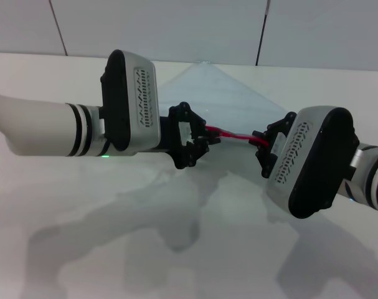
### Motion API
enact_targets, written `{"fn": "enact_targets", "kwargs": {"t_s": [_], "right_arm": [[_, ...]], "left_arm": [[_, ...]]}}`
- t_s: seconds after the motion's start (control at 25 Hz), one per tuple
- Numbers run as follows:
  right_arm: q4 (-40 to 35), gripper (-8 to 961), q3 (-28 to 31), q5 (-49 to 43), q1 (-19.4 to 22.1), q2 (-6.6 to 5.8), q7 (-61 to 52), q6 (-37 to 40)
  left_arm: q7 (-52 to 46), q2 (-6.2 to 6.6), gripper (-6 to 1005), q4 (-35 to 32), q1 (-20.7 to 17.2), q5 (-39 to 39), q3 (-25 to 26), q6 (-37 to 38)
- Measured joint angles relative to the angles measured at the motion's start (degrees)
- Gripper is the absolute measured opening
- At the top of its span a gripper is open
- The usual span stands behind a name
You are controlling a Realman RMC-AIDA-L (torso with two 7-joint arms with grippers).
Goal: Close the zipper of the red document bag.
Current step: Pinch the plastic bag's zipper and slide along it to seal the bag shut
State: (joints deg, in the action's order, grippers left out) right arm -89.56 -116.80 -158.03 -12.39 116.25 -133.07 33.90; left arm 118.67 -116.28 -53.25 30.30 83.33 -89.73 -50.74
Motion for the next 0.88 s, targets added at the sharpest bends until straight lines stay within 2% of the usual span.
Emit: {"fn": "enact_targets", "kwargs": {"t_s": [0.2,0.4,0.88], "right_arm": [[0.1,75,0.0,0.0,0.0,-0.06,0.0,0.0],[0.1,76,0.0,0.0,-0.2,-0.06,0.0,0.0],[-0.2,79,-0.2,0.0,-0.4,-0.06,0.0,0.0]], "left_arm": [[0.8,-0.07,71,-1.8,-0.8,1.7,-0.2,0.0],[3.4,-0.09,279,-2.6,-1.7,2.7,-0.5,0.1],[3.6,-0.17,304,-1.7,-1.4,3.3,-1.2,0.4]]}}
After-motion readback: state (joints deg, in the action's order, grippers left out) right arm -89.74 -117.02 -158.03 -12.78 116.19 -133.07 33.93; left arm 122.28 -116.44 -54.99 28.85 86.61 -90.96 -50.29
